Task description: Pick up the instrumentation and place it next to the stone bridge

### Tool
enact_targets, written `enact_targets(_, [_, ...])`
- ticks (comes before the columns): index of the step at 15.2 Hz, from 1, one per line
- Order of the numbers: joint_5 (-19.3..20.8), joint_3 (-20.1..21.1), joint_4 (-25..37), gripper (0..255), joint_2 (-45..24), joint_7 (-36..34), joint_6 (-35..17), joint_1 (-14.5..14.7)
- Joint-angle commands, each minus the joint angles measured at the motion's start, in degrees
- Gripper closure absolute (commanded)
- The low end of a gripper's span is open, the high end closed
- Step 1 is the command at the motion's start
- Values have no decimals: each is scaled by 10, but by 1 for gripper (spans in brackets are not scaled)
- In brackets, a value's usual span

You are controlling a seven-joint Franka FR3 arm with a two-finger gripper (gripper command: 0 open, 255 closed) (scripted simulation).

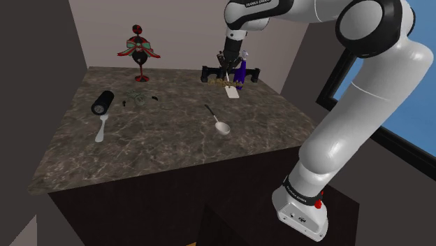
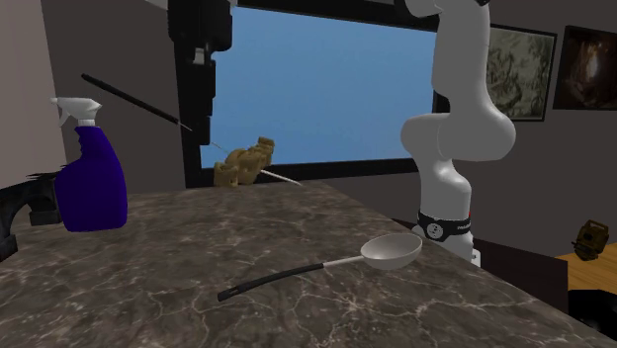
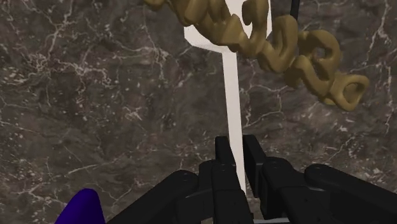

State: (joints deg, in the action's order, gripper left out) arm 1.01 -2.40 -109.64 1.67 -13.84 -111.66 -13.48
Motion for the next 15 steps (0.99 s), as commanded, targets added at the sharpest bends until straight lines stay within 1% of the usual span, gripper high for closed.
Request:
enact_targets(1, [0, -14, -20, 255, 15, 27, -5, -13])
enact_targets(8, [0, -64, -50, 255, 42, 121, -10, -57])
enact_targets(15, [-1, -119, -48, 255, 42, 219, -9, -100])
